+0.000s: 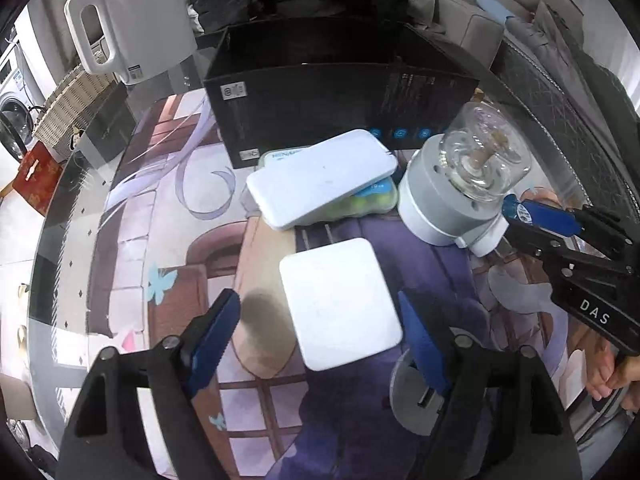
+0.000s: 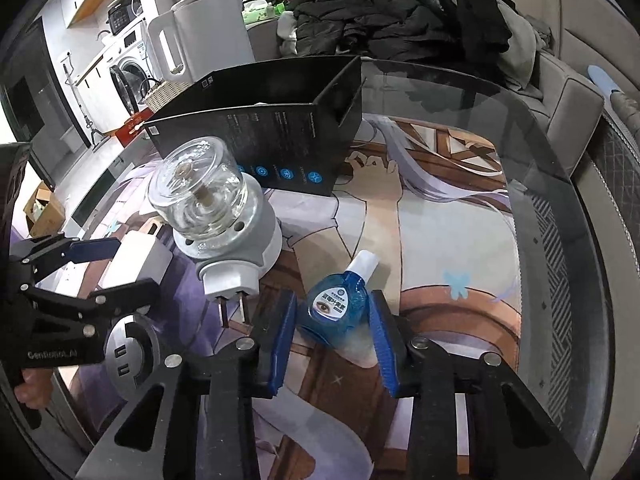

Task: Organize rigid objects
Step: 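Grasp the blue eye-drop bottle with the right tool while the left tool grasps the white square charger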

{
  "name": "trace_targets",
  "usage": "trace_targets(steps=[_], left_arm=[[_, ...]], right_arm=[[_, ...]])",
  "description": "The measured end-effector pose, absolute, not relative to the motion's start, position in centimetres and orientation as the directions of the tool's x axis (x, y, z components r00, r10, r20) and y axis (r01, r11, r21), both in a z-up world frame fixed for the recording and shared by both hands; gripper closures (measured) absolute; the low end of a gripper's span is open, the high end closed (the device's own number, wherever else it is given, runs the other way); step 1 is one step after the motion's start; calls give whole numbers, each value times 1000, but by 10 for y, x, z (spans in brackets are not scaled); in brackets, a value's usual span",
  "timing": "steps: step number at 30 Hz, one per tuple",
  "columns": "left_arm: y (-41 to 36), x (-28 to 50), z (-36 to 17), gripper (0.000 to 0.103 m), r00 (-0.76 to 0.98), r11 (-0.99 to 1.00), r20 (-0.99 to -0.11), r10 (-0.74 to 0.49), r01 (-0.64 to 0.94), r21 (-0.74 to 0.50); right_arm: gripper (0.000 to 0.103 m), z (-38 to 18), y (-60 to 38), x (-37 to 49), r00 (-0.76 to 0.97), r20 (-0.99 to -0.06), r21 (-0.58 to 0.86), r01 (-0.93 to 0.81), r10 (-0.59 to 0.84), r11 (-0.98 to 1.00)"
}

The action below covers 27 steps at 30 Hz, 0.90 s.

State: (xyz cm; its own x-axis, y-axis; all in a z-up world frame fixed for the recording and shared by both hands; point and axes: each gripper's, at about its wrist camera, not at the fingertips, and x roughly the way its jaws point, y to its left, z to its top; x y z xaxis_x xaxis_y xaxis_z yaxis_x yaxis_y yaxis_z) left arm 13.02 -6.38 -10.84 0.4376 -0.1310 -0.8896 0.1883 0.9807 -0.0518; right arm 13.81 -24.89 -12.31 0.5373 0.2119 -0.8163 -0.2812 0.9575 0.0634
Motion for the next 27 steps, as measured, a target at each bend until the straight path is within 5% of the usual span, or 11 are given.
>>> trace_targets(steps=[5, 27], left_arm=[[-62, 127, -108, 60, 439, 979, -891, -116, 203, -28], [-54, 120, -108, 52, 434, 979, -892, -130, 197, -47]], right_arm=[[67, -124, -245, 134, 533, -821, 45, -300, 206, 953], [71, -124, -242, 126, 510, -835, 38, -324, 208, 945]])
